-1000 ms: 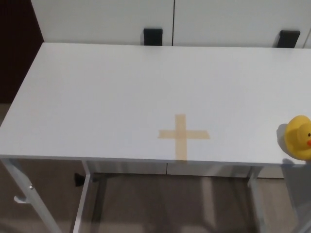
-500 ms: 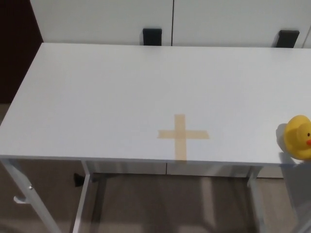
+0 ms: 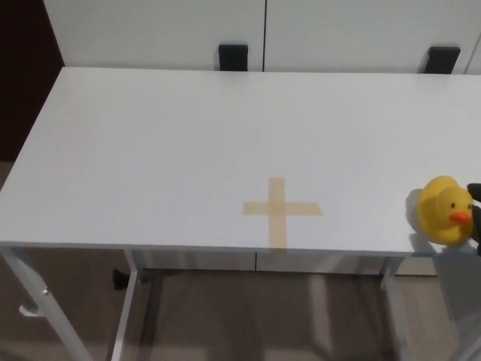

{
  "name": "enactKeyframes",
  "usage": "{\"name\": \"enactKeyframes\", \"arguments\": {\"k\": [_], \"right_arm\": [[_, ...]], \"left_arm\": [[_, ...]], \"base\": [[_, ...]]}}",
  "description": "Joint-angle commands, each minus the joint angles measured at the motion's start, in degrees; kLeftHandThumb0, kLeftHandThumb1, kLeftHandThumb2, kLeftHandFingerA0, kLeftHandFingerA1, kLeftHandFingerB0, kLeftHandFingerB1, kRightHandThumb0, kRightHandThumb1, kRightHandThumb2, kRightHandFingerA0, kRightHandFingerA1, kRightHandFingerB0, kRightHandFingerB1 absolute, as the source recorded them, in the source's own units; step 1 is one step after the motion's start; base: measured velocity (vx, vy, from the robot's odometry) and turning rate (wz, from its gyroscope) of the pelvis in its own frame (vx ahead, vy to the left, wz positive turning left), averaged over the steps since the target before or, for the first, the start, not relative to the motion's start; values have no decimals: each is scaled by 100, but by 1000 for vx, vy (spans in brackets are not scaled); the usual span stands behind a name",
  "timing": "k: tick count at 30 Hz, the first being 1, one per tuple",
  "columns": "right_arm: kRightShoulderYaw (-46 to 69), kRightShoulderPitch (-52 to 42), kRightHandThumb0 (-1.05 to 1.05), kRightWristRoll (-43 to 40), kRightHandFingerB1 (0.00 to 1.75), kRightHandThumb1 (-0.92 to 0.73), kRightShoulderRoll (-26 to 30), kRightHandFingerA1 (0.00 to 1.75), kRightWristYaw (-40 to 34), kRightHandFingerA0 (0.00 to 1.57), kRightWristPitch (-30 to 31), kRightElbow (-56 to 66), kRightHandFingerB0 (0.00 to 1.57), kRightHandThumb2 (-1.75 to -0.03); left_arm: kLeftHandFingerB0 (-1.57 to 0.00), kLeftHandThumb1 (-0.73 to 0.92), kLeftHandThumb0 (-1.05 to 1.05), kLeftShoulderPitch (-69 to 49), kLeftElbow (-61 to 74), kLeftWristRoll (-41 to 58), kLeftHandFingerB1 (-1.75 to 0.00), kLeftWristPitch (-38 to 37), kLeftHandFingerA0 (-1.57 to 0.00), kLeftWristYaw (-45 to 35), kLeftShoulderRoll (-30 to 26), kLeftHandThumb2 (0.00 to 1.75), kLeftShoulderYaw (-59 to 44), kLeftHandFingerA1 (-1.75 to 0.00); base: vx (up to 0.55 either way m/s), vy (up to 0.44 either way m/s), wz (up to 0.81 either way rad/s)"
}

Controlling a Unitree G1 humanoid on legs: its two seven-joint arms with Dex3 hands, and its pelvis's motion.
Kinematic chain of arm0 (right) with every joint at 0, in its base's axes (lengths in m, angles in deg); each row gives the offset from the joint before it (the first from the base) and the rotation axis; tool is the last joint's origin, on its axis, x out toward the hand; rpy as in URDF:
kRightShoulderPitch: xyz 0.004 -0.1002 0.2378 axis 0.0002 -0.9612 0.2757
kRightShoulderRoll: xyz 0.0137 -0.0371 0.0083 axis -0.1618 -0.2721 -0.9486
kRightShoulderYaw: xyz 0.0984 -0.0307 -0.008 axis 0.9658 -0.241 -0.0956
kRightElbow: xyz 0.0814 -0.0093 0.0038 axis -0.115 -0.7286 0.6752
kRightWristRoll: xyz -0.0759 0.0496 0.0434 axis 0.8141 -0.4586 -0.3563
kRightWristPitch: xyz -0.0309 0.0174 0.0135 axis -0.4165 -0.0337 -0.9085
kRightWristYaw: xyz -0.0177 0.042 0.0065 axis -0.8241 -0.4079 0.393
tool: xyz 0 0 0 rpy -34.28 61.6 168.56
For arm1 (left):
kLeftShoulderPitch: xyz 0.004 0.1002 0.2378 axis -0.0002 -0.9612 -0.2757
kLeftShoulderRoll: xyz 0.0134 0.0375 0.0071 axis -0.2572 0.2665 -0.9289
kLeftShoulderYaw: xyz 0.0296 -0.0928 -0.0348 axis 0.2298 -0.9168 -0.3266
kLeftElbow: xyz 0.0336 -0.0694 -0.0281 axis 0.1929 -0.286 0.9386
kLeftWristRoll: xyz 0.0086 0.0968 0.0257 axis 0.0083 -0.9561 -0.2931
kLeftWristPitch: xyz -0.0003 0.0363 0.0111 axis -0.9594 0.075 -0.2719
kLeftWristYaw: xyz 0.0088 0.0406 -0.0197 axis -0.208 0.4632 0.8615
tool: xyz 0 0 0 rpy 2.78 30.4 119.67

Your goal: The robot uses its right hand to push the yellow duck toy to the center of the white desk.

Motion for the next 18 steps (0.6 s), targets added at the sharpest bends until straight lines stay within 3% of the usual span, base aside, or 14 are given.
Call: {"name": "enactKeyframes", "arguments": {"k": [1,4,14,16,18], "right_arm": [[-81,-65,-72,104,46,-91,-106,52,-86,48,-30,-107,43,-67],[-221,-34,-73,157,43,-92,-403,53,-185,46,126,-64,41,-68],[-162,213,-73,9,42,-92,-862,55,-461,46,359,-24,39,-70],[-92,428,-70,-9,40,-92,-1193,51,-796,41,536,25,36,-72],[-94,499,-69,34,40,-92,-1294,50,-900,39,564,39,36,-72]], "left_arm": [[-83,68,-18,-15,-23,-28,-59,-107,-88,51,-10,64,14,-77],[-81,67,-17,-25,5,-50,-59,-149,-84,23,-15,66,48,-71],[-83,67,-17,-22,8,-53,-62,-136,-85,61,16,68,93,-75],[-86,64,-14,-30,-14,-41,-68,-169,-87,35,38,76,91,-81],[-85,64,-14,-32,-15,-17,-63,-172,-86,18,38,74,69,-76]], "base": [[0,0,0],[0,0,0],[0,0,0],[0,0,0],[0,0,0]]}}
